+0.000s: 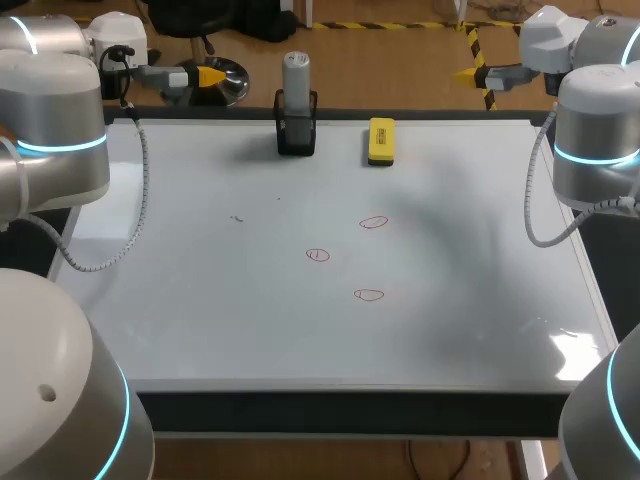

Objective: Pick up the inspection probe, press it on each red-marked spot on the whiteboard one by one, put down the probe, pick up the eraser, and wipe off all the red marks.

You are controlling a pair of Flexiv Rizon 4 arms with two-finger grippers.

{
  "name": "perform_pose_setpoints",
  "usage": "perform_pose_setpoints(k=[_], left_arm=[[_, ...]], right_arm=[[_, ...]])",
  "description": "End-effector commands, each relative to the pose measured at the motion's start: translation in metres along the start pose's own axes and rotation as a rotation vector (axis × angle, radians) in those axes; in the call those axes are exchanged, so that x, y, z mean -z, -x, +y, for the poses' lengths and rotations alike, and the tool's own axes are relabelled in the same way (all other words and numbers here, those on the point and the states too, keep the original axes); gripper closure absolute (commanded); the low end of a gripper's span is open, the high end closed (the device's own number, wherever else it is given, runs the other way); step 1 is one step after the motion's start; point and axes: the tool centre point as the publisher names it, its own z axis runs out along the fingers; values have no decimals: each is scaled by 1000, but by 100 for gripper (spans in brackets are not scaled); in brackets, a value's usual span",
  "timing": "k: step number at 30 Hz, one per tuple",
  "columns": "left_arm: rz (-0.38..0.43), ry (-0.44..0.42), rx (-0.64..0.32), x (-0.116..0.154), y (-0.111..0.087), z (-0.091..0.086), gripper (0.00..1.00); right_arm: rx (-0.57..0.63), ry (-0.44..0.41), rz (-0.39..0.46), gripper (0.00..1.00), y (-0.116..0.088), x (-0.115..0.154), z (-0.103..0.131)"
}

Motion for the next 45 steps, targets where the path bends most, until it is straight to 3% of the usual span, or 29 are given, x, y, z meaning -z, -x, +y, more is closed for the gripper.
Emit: perform_pose_setpoints(k=[1, 22, 28, 32, 45], left_arm=[[1, -2, 1, -1, 1, 1, 0], [1, -2, 1, -1, 1, 1, 0], [115, -52, -48, -11, 3, -8, 0], [243, -64, -109, -23, -3, -13, 0], [570, -136, -226, -54, -33, -28, 0]], right_arm=[[0, -1, 1, 0, 0, 0, 0], [0, -1, 1, 0, 0, 0, 0], [0, -1, 1, 0, 0, 0, 0], [0, -1, 1, 0, 0, 0, 0], [0, -1, 1, 0, 0, 0, 0]])
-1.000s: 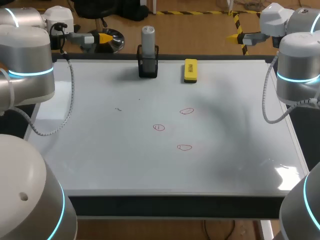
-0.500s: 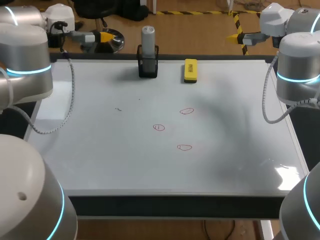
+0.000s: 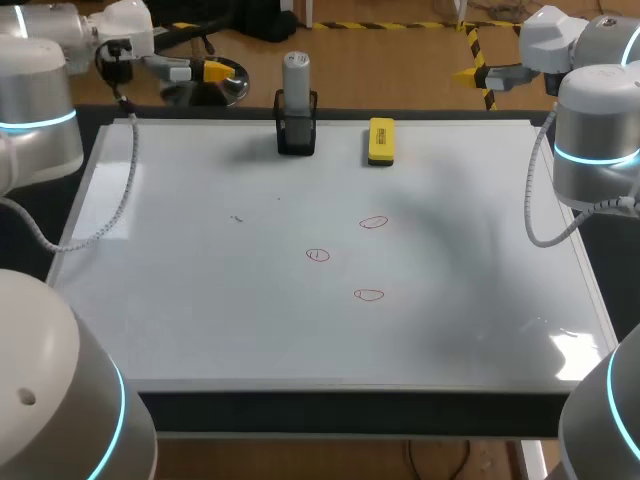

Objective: Pick up the inspection probe, press it on each red-marked spot on the whiteboard one by one, put down the probe, pick up the eraser, and wipe off all the red marks.

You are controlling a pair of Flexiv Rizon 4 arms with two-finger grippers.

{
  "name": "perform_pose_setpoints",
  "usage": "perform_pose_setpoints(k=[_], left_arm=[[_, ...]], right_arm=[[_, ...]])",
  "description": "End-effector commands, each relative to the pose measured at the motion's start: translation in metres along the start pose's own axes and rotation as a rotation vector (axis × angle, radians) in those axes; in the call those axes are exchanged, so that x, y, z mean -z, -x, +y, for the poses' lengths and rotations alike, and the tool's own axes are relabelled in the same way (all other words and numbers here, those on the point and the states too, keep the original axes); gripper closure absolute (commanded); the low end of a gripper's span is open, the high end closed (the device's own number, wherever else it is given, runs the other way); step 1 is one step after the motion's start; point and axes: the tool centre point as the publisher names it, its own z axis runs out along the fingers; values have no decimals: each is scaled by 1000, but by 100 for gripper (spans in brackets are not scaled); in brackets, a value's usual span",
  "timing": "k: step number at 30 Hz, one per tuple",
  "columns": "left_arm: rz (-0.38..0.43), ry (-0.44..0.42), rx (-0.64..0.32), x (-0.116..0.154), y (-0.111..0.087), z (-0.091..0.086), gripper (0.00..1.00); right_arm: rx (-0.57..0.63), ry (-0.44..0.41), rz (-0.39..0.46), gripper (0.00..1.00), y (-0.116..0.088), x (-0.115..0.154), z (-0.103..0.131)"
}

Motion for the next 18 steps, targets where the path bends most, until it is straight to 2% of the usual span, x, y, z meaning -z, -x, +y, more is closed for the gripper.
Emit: perform_pose_setpoints(k=[1, 5, 18], left_arm=[[183, -12, -18, -18, 4, 2, 0], [265, -27, -34, -31, -2, 1, 0], [419, -34, -65, -68, -27, 3, 0]], right_arm=[[0, -1, 1, 0, 1, 0, 0], [0, -1, 1, 0, 1, 0, 0], [0, -1, 1, 0, 1, 0, 0]])
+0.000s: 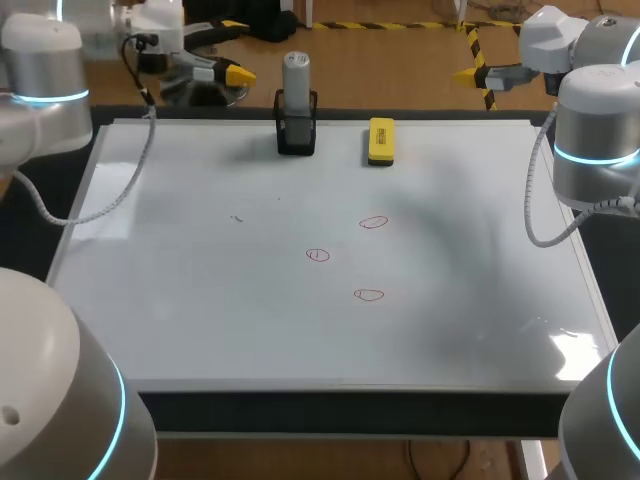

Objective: Pick up the inspection probe, press it on each red-marked spot on the whiteboard one by one, put down the probe, pick up the eraser, and wipe off all the red marks.

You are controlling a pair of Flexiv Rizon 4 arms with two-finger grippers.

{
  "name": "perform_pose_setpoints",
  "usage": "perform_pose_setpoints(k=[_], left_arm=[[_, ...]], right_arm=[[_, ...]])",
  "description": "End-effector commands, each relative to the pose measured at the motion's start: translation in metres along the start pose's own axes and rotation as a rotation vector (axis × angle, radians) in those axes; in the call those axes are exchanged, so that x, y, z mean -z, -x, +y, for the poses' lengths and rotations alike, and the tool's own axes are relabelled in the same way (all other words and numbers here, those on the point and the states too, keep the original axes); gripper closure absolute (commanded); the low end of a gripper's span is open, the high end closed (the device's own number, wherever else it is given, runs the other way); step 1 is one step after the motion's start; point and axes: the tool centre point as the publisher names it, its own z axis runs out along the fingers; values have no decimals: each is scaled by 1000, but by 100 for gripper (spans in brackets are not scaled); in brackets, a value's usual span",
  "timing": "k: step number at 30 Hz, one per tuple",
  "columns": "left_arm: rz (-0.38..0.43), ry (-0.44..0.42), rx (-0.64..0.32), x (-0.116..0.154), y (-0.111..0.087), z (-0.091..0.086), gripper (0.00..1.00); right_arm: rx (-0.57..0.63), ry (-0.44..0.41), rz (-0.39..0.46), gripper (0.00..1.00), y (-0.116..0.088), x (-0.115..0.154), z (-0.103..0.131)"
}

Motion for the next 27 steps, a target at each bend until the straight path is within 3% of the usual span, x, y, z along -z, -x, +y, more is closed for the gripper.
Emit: perform_pose_setpoints(k=[1, 27], left_arm=[[130, -21, -7, -13, 5, 6, 0], [212, -76, 10, -71, -8, 41, 0]], right_arm=[[0, -1, 1, 0, 0, 0, 0], [0, -1, 1, 0, 0, 0, 0]])
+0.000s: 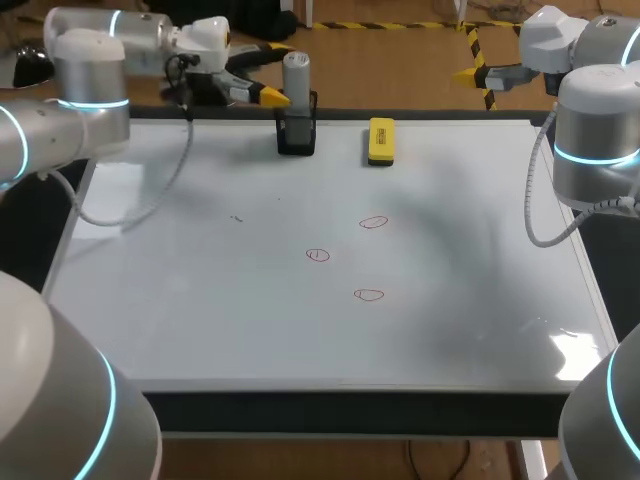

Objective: Pick up the inspection probe, press it on each red-marked spot on the whiteboard one by one, put down the probe, pick up the eraser, and wipe off all the red marks.

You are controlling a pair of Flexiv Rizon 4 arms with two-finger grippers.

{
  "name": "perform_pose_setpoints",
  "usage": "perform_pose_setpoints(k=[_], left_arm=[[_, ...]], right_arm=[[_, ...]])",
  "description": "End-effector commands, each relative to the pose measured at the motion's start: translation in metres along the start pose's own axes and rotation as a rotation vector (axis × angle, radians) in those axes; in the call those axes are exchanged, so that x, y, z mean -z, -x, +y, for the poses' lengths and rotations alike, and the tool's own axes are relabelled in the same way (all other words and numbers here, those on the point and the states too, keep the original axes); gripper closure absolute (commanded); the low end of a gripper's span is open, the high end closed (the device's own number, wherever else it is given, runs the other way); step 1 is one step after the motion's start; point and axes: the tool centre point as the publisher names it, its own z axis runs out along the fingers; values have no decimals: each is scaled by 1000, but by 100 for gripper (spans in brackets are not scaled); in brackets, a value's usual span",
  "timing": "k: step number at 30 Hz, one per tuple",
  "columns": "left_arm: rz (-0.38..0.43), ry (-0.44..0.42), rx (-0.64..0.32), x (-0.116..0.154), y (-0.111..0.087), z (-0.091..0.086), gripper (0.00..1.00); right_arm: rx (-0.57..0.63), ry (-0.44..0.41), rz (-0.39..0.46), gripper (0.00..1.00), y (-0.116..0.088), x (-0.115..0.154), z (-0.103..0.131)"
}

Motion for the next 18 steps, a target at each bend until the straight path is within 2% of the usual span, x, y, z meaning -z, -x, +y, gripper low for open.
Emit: perform_pose_setpoints(k=[1, 18], left_arm=[[33, -13, 2, -4, 9, 10, 0], [32, -47, 7, -21, 22, 36, 0]], right_arm=[[0, -1, 1, 0, 1, 0, 0], [0, -1, 1, 0, 1, 0, 0]])
